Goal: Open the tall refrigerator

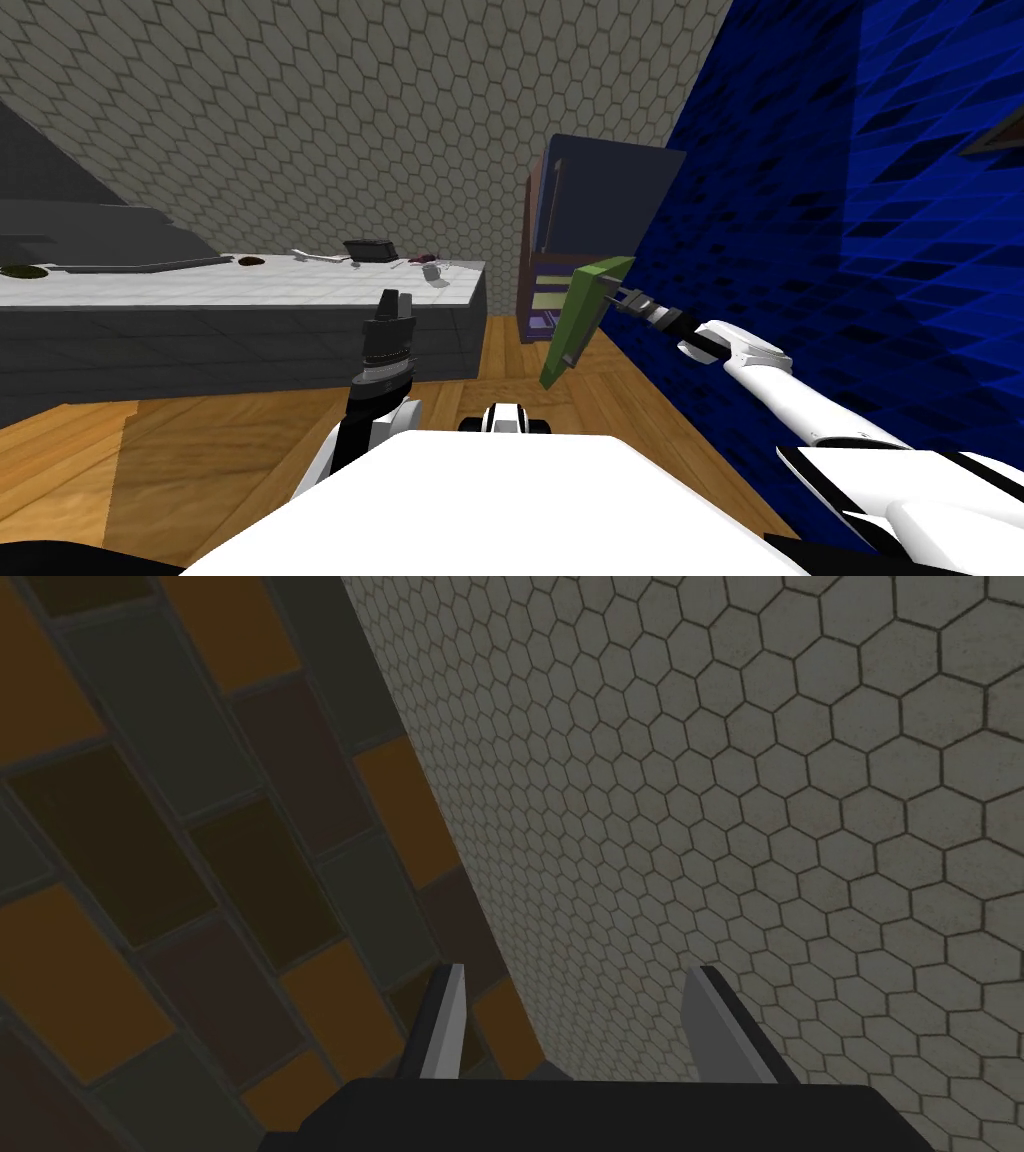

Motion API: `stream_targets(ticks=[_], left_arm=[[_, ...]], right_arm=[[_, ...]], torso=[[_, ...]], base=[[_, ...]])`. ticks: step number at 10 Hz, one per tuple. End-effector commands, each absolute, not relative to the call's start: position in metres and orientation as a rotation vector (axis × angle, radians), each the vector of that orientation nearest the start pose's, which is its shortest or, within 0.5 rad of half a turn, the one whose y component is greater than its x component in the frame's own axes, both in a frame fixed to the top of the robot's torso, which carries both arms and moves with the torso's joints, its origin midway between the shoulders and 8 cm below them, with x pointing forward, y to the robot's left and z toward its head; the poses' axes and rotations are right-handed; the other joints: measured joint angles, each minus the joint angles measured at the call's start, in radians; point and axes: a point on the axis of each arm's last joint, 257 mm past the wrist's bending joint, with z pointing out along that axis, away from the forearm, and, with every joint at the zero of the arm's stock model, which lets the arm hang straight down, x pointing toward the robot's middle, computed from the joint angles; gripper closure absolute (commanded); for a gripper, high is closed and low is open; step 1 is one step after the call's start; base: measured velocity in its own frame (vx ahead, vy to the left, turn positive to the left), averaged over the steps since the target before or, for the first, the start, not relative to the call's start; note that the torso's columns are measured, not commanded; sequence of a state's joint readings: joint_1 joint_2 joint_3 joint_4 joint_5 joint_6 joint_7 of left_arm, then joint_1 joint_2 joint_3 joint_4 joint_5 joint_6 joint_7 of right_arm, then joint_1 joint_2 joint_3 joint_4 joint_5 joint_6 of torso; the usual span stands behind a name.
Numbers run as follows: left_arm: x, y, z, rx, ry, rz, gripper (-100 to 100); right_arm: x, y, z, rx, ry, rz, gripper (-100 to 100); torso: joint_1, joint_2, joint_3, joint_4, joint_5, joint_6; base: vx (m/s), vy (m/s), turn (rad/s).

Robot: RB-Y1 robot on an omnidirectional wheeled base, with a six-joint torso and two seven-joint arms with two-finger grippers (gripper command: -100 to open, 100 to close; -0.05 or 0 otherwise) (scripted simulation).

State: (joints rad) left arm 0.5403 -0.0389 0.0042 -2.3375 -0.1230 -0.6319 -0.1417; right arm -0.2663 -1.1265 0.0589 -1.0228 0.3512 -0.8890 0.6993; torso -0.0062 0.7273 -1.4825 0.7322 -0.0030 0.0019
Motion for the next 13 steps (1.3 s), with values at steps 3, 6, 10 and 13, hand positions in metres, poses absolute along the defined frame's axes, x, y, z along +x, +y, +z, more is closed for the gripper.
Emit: stream_targets(ticks=[3,6,10,13], left_arm=[[0.308,0.263,0.059,-0.434,0.579,-1.104,0],[0.308,0.263,0.059,-0.434,0.579,-1.104,0],[0.308,0.263,0.059,-0.434,0.579,-1.104,0],[0.308,0.263,0.059,-0.434,0.579,-1.104,0]], right_arm=[[0.533,-0.393,-0.033,-0.858,1.223,0.049,100],[0.531,-0.360,-0.031,-0.895,1.193,0.103,100],[0.526,-0.320,-0.026,-0.962,1.149,0.147,100],[0.519,-0.285,-0.016,-1.014,1.098,0.181,100]], torso=[[0.004,0.000,0.000,-0.002,0.000,-0.004],[0.003,0.000,0.000,0.000,0.001,-0.005],[0.010,-0.003,-0.001,0.000,0.004,-0.006],[0.005,0.001,0.000,0.004,0.004,-0.006]], base=[[0.000,-0.092,-0.121],[0.014,-0.138,-0.168],[0.017,-0.103,-0.126],[0.048,-0.126,-0.178]])
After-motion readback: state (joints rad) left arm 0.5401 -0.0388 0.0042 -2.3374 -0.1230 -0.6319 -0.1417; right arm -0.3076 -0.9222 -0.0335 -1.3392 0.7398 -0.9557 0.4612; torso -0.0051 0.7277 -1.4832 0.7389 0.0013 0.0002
